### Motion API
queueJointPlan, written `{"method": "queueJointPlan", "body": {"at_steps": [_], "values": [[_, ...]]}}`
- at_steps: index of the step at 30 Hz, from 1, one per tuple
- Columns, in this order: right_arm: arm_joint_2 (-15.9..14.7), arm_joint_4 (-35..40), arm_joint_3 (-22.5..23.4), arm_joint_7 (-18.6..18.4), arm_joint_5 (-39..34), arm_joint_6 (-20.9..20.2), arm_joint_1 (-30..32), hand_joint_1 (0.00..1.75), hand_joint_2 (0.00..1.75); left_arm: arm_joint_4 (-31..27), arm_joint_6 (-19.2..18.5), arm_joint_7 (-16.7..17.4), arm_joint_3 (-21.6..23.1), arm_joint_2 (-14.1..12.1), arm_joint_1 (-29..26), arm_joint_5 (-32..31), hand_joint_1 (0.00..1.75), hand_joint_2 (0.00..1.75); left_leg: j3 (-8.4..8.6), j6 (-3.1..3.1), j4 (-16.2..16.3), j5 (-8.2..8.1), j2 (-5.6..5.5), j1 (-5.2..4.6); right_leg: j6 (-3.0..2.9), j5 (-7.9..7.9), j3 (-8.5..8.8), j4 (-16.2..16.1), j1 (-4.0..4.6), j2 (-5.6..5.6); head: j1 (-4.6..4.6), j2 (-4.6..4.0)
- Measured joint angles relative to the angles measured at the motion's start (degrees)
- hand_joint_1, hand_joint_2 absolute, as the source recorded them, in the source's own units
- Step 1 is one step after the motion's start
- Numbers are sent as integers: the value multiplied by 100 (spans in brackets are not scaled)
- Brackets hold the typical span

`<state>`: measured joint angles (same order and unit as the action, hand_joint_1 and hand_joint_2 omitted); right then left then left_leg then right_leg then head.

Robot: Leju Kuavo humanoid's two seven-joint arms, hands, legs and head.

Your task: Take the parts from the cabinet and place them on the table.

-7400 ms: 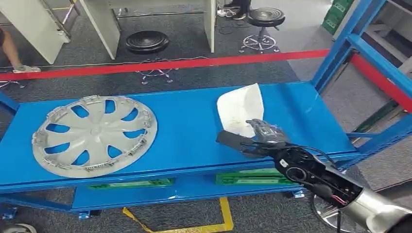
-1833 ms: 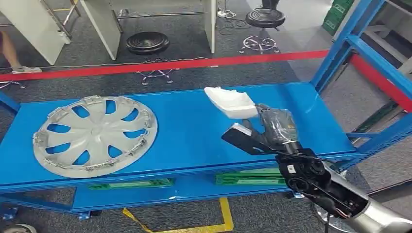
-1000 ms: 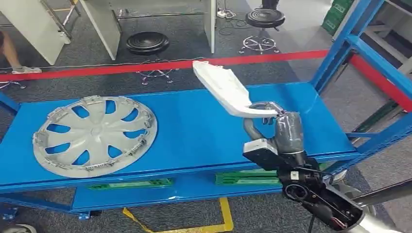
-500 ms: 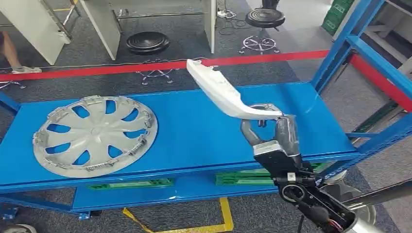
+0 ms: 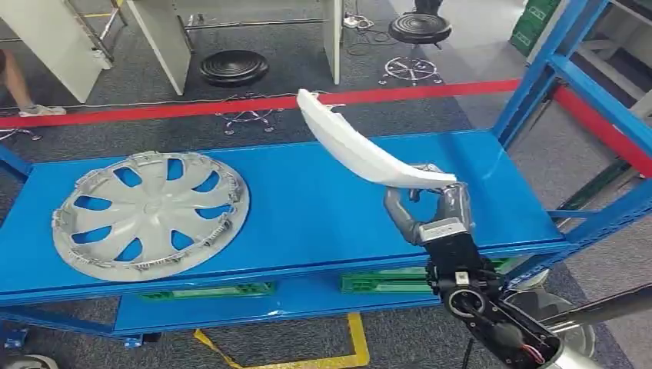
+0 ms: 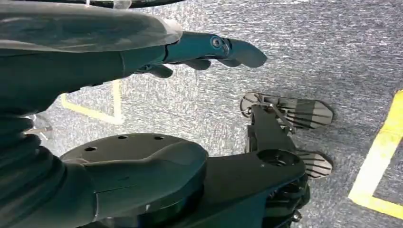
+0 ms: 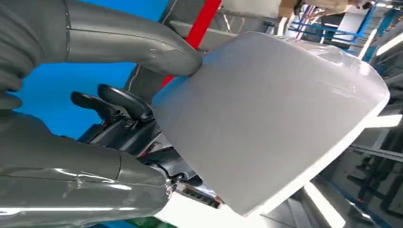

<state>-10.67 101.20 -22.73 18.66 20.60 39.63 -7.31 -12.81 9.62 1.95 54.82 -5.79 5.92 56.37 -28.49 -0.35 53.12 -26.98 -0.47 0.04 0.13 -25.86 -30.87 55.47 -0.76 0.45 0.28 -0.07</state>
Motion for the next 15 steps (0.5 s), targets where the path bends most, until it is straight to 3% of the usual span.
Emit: {"method": "queueJointPlan", "body": {"at_steps": [2,8,15], "values": [[0,-24,-11,122,-404,-24,-1,175,175,0,0,0,0,0,0,2,0,175,-1,0,0,0,0,0,0,0,0,0,0,0,-2,0],[0,-83,-70,718,-1652,-713,-3,175,175,0,-4,42,15,0,4,9,0,175,-1,0,0,0,0,0,0,0,1,0,0,0,2,0],[53,-118,-164,1264,-3208,-2123,-30,175,175,0,-2,57,37,0,3,66,0,175,-3,0,-1,0,-1,1,0,0,0,0,0,-1,-2,0]]}}
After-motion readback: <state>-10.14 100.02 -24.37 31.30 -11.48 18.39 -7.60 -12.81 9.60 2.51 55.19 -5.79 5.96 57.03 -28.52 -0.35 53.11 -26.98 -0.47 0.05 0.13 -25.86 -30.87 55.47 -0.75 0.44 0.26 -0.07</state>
